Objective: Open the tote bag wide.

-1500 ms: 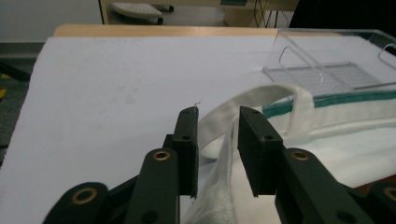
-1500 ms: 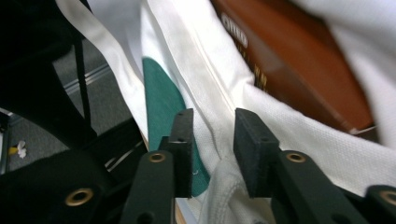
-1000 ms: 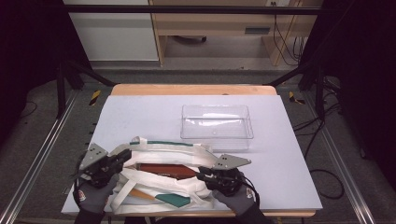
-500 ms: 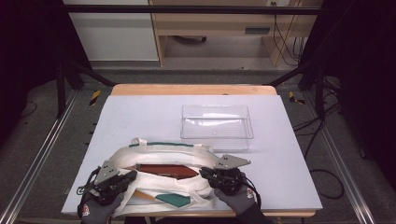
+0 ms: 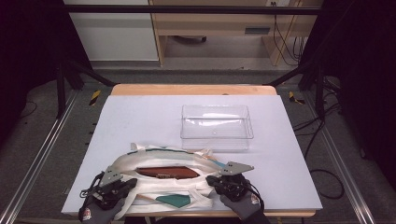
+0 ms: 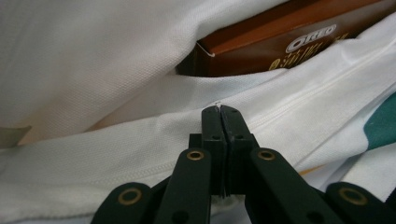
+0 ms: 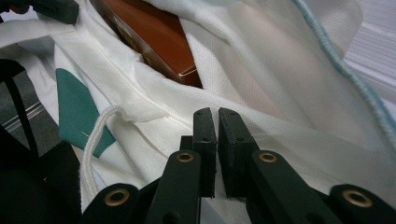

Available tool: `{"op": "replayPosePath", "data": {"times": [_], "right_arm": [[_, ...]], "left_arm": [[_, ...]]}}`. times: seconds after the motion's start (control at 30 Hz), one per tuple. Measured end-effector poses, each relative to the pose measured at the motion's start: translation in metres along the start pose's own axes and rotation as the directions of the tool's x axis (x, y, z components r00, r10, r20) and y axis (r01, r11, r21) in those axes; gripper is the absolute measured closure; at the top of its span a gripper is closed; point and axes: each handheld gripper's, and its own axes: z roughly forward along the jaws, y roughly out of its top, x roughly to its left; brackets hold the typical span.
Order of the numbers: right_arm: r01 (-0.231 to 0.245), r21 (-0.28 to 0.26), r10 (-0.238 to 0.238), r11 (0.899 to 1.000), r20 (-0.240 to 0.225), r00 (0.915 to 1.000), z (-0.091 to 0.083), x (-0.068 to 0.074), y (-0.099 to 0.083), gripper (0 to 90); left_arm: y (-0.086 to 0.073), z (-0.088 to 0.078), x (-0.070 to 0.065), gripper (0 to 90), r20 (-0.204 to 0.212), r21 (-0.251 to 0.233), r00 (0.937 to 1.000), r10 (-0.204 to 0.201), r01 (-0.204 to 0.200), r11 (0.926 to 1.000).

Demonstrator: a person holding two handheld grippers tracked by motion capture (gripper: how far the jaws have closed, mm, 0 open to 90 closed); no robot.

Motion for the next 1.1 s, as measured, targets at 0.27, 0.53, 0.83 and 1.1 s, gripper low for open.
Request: {"op": "replayPosePath", "data": {"times": [0.27,0.53,0.83,1.1], "right_arm": [[0.008,0.012,-0.008,1.000,0.009,0.9999,0.004,0.000,-0.001,84.2],[0.068,-0.097,-0.066,0.993,0.024,0.9975,-0.004,0.009,0.029,66.6],[0.102,-0.106,-0.094,0.989,0.079,0.9924,0.012,0.008,0.042,59.3],[0.108,-0.065,-0.101,0.992,0.104,0.9894,0.026,0.003,0.044,74.6]], "left_arm": [[0.003,-0.002,0.001,86.6,0.017,-0.021,0.9998,-0.009,0.010,0.9997],[0.019,-0.012,0.007,83.8,-0.038,-0.144,0.9993,0.007,-0.012,0.9895],[0.008,-0.001,0.009,87.1,-0.040,-0.055,0.9990,0.018,-0.020,0.9983],[0.004,0.007,0.008,89.8,-0.036,-0.016,0.9990,0.025,-0.026,0.9995]]}}
